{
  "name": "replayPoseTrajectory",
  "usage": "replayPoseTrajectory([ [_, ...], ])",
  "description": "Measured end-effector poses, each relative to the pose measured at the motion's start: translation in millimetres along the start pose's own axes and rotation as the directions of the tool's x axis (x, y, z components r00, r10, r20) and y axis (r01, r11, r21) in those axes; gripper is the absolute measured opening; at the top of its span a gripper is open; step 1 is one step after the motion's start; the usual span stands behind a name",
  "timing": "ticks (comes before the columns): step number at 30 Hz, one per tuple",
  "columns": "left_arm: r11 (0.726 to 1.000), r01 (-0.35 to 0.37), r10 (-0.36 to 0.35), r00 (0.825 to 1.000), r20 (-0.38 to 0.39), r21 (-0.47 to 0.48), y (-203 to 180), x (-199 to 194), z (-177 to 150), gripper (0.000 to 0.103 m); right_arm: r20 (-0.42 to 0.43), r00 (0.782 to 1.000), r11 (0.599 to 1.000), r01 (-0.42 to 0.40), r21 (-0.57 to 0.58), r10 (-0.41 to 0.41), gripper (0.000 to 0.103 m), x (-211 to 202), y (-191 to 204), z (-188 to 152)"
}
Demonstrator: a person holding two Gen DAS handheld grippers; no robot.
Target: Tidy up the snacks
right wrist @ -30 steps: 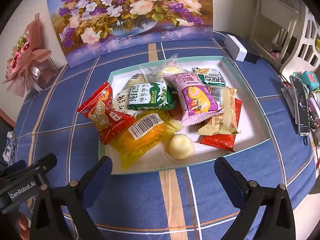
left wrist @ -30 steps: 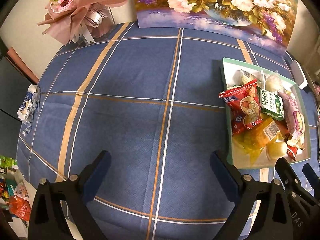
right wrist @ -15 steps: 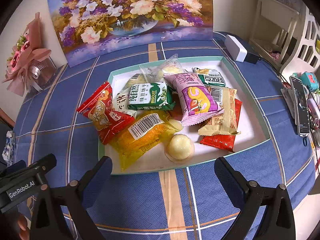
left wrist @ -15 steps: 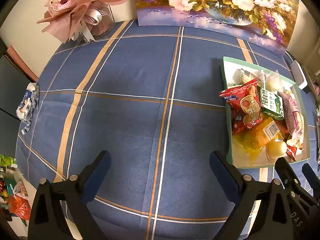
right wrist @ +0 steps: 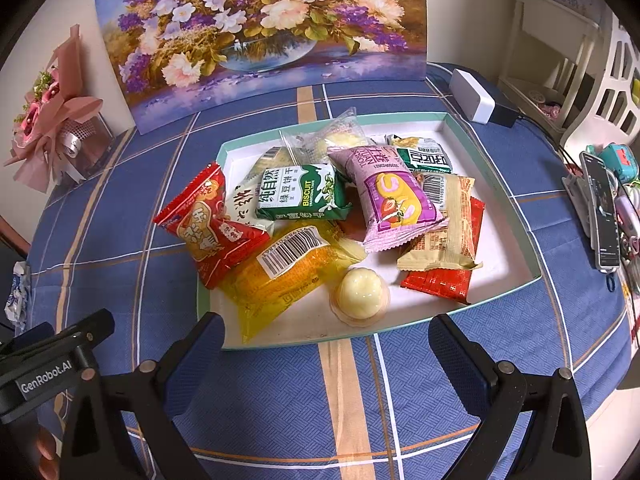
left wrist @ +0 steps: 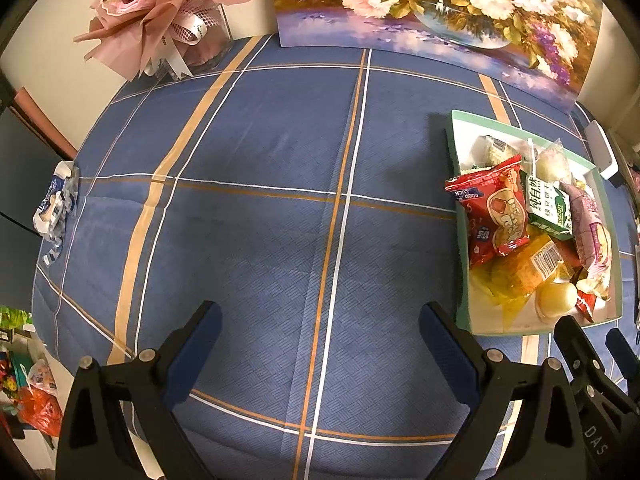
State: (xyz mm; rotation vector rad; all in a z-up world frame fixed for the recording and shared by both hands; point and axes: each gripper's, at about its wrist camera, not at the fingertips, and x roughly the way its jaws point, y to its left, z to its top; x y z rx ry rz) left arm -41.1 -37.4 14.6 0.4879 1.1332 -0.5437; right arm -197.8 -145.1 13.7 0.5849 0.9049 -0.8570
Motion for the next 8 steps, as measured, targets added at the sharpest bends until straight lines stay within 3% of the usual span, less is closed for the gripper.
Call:
replayPoseTrajectory([
  [8,1.0,-0.009,0.01,1.0,0.025,-0.003,1.9,-3.7,-0.3,0.099,0.0,1.0,1.0,-0.001,0.0,0.001,0.103,0.8,0.3,-0.4],
])
